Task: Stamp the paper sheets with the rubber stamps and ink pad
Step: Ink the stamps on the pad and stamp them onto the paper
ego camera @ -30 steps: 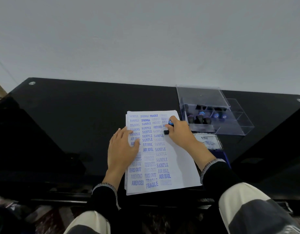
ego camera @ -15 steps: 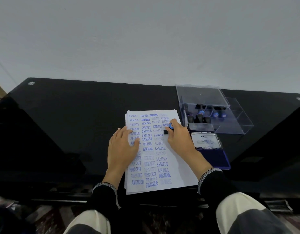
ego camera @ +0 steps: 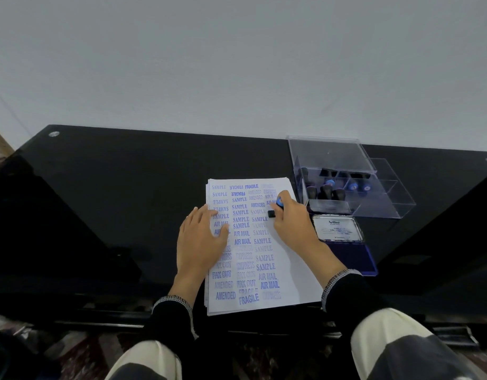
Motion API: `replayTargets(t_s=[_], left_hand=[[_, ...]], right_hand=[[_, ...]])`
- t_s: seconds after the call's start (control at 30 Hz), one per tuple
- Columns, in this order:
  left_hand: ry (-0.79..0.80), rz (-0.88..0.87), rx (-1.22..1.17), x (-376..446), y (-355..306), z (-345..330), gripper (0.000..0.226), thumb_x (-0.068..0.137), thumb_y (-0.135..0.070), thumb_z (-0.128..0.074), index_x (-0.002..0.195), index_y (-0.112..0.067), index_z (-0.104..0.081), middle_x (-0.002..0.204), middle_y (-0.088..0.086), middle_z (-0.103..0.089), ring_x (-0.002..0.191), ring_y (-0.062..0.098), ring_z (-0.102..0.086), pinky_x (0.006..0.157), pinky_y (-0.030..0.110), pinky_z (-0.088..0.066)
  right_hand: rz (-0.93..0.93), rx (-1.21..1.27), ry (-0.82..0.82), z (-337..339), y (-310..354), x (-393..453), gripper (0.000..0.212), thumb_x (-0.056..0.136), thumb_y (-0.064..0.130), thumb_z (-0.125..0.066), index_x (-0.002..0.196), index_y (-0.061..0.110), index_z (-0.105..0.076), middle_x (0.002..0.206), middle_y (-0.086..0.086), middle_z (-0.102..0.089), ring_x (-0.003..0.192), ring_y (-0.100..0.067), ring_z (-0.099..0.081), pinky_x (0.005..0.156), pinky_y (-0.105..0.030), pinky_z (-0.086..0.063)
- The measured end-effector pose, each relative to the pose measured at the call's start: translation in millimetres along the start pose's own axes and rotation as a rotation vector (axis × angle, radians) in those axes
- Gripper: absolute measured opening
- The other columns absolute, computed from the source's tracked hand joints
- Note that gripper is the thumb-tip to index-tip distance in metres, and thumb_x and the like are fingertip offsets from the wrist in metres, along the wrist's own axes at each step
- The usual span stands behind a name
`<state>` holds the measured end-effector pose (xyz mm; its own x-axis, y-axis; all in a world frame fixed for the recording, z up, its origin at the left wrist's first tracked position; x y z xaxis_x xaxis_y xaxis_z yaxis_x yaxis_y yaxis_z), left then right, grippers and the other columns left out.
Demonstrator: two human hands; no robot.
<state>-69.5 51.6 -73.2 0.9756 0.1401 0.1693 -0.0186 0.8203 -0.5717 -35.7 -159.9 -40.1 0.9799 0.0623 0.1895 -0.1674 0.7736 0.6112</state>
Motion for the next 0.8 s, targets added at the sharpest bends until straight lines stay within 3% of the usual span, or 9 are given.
replayTargets(t_s=[0.1, 0.23, 0.37, 0.57, 0.7, 0.8], left_hand=[[0.001, 0.005, -0.002, -0.6, -0.7, 0.9, 0.047, 0.094, -0.045, -0.054, 0.135, -0.024, -0.05, 0.15, -0.004, -0.04, 0.144, 0.017, -0.027, 0.118, 0.037, -0.02], [0.002, 0.004, -0.004, -0.3, -0.6, 0.4, 0.047, 0.094, -0.046, -0.054, 0.135, -0.023, -0.05, 0.15, -0.004, -0.04, 0.144, 0.016, -0.027, 0.118, 0.036, -0.019], [-0.001, 0.007, -0.009, -0.2, 0.2, 0.3, 0.047, 0.093, -0.046, -0.054, 0.134, -0.024, -0.05, 0.15, -0.005, -0.041, 0.143, 0.016, -0.028, 0.118, 0.037, -0.02], [0.005, 0.0, -0.001, -0.4, -0.2, 0.3, 0.046, 0.094, -0.046, -0.054, 0.134, -0.024, -0.05, 0.15, -0.004, -0.04, 0.144, 0.016, -0.027, 0.118, 0.036, -0.02], [0.001, 0.0, -0.011, -0.3, 0.1, 0.5, 0.046, 0.093, -0.045, -0.054, 0.134, -0.024, -0.05, 0.149, -0.004, -0.041, 0.143, 0.016, -0.028, 0.118, 0.037, -0.021], [-0.004, -0.002, -0.004, -0.4, 0.0, 0.2, 0.046, 0.093, -0.045, -0.054, 0.134, -0.024, -0.05, 0.149, -0.005, -0.041, 0.143, 0.016, -0.029, 0.117, 0.036, -0.021]], right_hand=[[0.008, 0.003, -0.047, -2.3, 0.2, -5.4, 0.015, 0.096, 0.004, -0.046, 0.086, 0.01, -0.036, 0.07, -0.005, -0.047, 0.06, -0.018, -0.045, 0.048, -0.031, -0.033], [-0.002, -0.013, -0.014, -0.4, 2.3, 2.6, 0.015, 0.098, 0.009, -0.045, 0.087, 0.009, -0.035, 0.064, 0.003, -0.04, 0.053, -0.011, -0.033, 0.046, -0.026, -0.026], [-0.033, -0.063, 0.056, 1.2, 3.2, 15.9, 0.012, 0.1, 0.015, -0.043, 0.092, 0.01, -0.034, 0.064, 0.005, -0.04, 0.054, -0.009, -0.035, 0.047, -0.028, -0.025], [0.005, 0.013, -0.023, -4.9, 1.5, 0.9, 0.016, 0.097, 0.004, -0.042, 0.086, 0.01, -0.033, 0.065, 0.004, -0.035, 0.058, -0.017, -0.041, 0.048, -0.029, -0.027], [-0.008, -0.034, -0.056, -7.4, 2.8, -5.3, 0.017, 0.096, 0.003, -0.042, 0.086, 0.013, -0.032, 0.066, 0.005, -0.036, 0.054, -0.009, -0.031, 0.047, -0.024, -0.023], [-0.018, -0.05, -0.039, -7.0, 2.1, -3.9, 0.016, 0.097, 0.004, -0.041, 0.087, 0.013, -0.032, 0.067, 0.005, -0.039, 0.056, -0.011, -0.038, 0.047, -0.026, -0.024]])
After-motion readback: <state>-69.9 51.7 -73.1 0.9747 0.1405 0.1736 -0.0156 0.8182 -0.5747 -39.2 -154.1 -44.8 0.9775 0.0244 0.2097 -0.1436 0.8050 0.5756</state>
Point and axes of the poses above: each hand's wrist, its own x-axis towards the middle knuckle, its own z-axis out of the back of the hand, y = z × x, the point moved 4 cm from there along x, towards the middle knuckle
